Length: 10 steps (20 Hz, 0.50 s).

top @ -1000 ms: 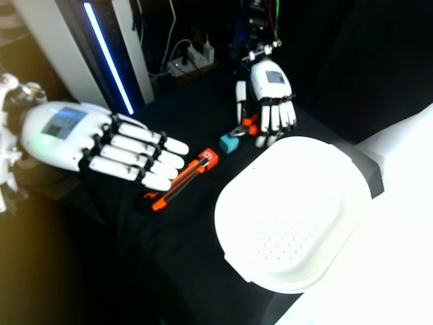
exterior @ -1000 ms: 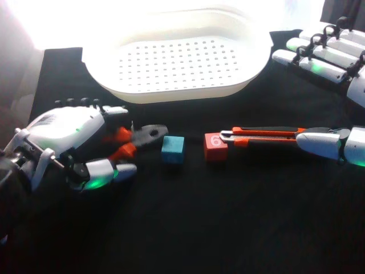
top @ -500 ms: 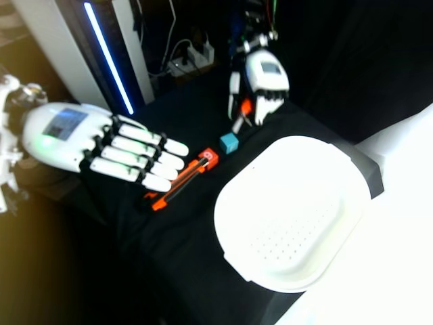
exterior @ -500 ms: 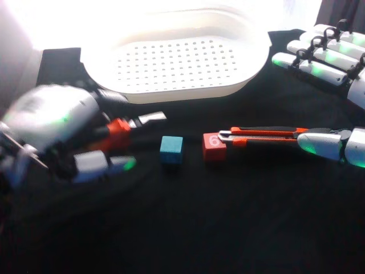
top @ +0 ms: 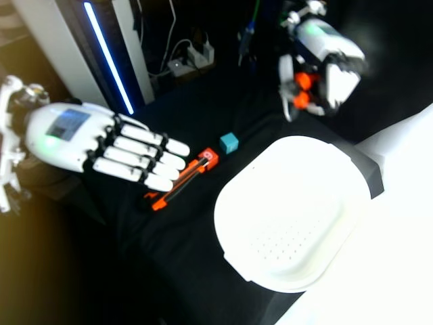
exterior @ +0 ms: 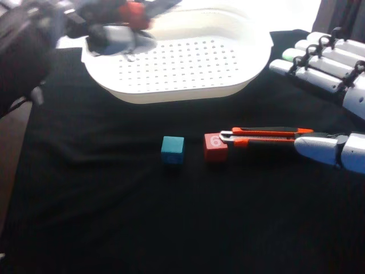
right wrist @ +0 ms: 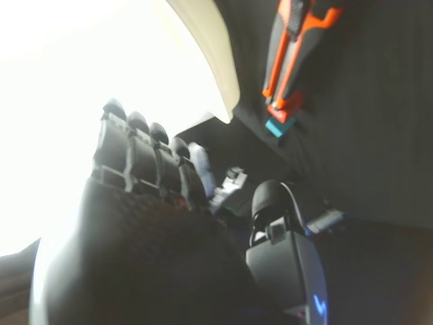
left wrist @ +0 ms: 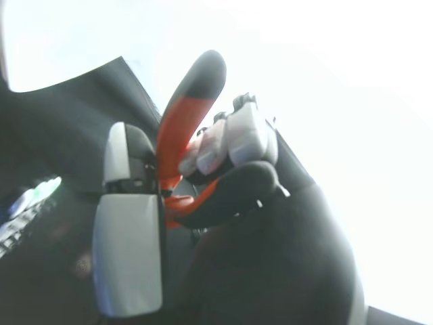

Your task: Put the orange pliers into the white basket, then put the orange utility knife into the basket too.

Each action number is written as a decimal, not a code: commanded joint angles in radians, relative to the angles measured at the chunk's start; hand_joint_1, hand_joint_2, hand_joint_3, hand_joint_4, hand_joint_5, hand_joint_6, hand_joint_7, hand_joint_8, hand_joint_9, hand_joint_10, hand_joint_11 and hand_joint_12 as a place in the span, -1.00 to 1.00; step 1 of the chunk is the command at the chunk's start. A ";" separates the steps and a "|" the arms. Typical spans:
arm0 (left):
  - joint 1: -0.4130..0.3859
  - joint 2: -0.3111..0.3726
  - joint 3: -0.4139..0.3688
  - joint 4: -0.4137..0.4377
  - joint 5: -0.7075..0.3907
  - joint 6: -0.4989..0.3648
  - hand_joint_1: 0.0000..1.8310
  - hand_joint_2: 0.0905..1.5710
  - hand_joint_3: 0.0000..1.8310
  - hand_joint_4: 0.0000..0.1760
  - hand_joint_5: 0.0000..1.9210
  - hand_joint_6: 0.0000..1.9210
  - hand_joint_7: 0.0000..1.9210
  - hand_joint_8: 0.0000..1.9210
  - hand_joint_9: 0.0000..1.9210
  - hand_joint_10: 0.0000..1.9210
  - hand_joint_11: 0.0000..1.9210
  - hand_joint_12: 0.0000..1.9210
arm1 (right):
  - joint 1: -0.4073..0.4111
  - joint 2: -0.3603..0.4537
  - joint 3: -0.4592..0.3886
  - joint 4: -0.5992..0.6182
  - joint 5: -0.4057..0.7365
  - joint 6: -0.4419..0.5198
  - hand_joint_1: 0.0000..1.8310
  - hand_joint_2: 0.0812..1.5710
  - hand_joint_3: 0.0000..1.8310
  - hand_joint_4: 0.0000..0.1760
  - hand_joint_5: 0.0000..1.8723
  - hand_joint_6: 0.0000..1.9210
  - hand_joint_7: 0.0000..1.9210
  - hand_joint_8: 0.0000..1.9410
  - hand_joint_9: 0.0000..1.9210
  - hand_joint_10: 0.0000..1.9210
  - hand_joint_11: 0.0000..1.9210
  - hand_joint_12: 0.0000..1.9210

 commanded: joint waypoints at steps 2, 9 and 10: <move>-0.032 -0.038 0.067 -0.040 -0.010 0.020 0.45 0.58 -1.00 -1.00 0.05 1.00 0.28 1.00 0.44 1.00 0.54 1.00 | 0.009 -0.001 0.003 -0.008 0.111 -0.002 -0.90 0.66 -1.00 -1.00 -1.00 -1.00 -1.00 -1.00 -1.00 -1.00 -1.00 -1.00; -0.013 -0.216 0.281 -0.249 0.183 0.091 0.44 0.61 -0.99 -1.00 -0.19 1.00 0.05 1.00 0.22 1.00 0.36 1.00 | 0.009 -0.015 0.012 -0.036 0.108 0.029 -0.69 0.65 -1.00 -0.43 -1.00 -1.00 -1.00 -1.00 -1.00 -1.00 -1.00 -1.00; -0.001 -0.232 0.297 -0.321 0.202 0.169 0.16 0.67 -0.95 -1.00 -0.37 0.80 -0.19 1.00 0.00 1.00 0.16 1.00 | 0.009 -0.017 0.013 -0.041 0.108 0.034 -0.68 0.66 -1.00 -0.40 -1.00 -1.00 -1.00 -1.00 -1.00 -1.00 -1.00 -1.00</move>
